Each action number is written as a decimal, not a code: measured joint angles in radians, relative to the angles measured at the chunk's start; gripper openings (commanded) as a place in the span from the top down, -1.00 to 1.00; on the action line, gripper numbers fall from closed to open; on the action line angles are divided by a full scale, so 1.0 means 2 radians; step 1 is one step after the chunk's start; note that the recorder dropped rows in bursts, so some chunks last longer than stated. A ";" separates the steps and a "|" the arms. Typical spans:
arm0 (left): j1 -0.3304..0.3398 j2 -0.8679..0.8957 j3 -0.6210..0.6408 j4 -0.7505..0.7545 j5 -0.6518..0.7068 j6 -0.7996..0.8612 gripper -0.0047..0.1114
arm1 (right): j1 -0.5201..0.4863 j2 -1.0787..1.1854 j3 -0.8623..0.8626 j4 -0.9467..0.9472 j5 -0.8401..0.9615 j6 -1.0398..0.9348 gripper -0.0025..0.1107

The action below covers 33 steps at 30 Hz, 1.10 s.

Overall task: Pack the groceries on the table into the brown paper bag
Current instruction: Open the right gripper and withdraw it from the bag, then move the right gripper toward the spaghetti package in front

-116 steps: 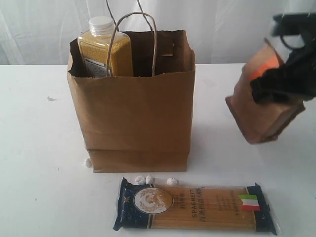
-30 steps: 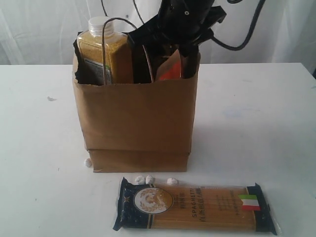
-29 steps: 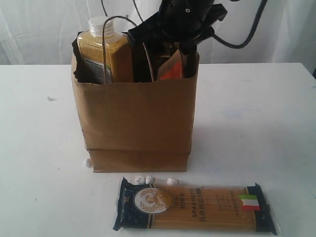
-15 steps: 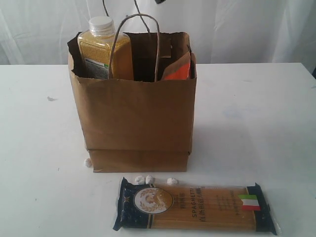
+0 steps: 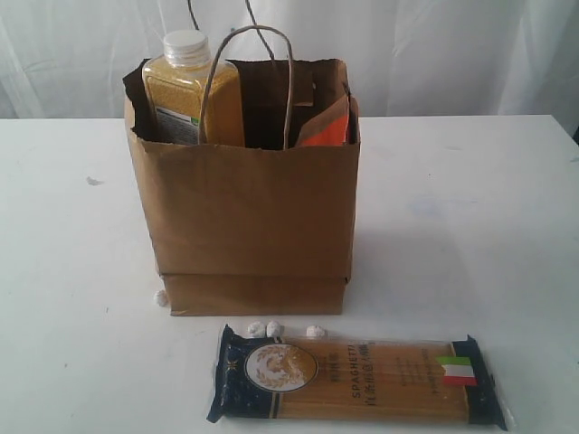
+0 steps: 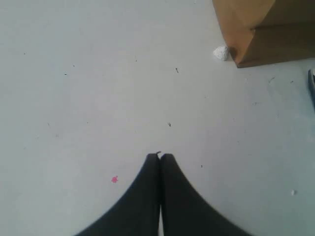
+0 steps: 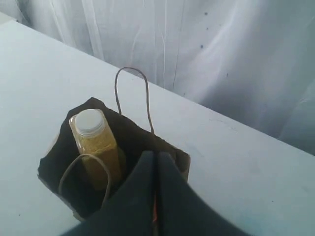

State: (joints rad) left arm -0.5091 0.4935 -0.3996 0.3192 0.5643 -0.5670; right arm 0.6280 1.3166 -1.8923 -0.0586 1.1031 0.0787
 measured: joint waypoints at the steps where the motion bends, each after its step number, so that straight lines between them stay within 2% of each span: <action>1: 0.000 0.000 0.000 0.000 0.000 0.000 0.92 | 0.000 -0.007 0.004 0.000 0.000 0.000 0.96; 4: 0.000 -0.006 0.001 -0.009 0.000 0.000 0.92 | 0.000 -0.032 0.020 0.000 0.000 -0.001 0.96; 8: 0.000 -0.043 0.001 -0.060 0.000 0.000 0.92 | 0.000 -0.072 0.065 0.000 0.000 -0.005 0.96; 14: 0.001 -0.105 0.001 -0.098 0.000 0.000 0.92 | 0.000 -0.144 0.172 0.000 -0.042 -0.007 0.96; 18: 0.015 -0.132 0.005 -0.099 -0.005 0.000 0.92 | 0.000 -0.194 0.251 0.006 -0.083 -0.007 0.96; 22: 0.025 -0.162 0.040 -0.107 -0.020 0.000 0.92 | 0.000 -0.231 0.323 0.017 -0.101 -0.007 0.96; 26: 0.035 -0.198 0.090 -0.148 -0.023 -0.001 0.92 | 0.000 -0.253 0.385 0.019 -0.110 -0.007 0.96; 33: 0.052 -0.243 0.167 -0.164 -0.012 -0.001 0.92 | 0.000 -0.277 0.461 0.029 -0.144 -0.007 0.96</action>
State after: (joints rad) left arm -0.4053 0.0078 -0.0650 -0.0084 0.5398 -0.5685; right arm 0.6280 0.7627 -0.9711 0.0000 0.8145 0.0639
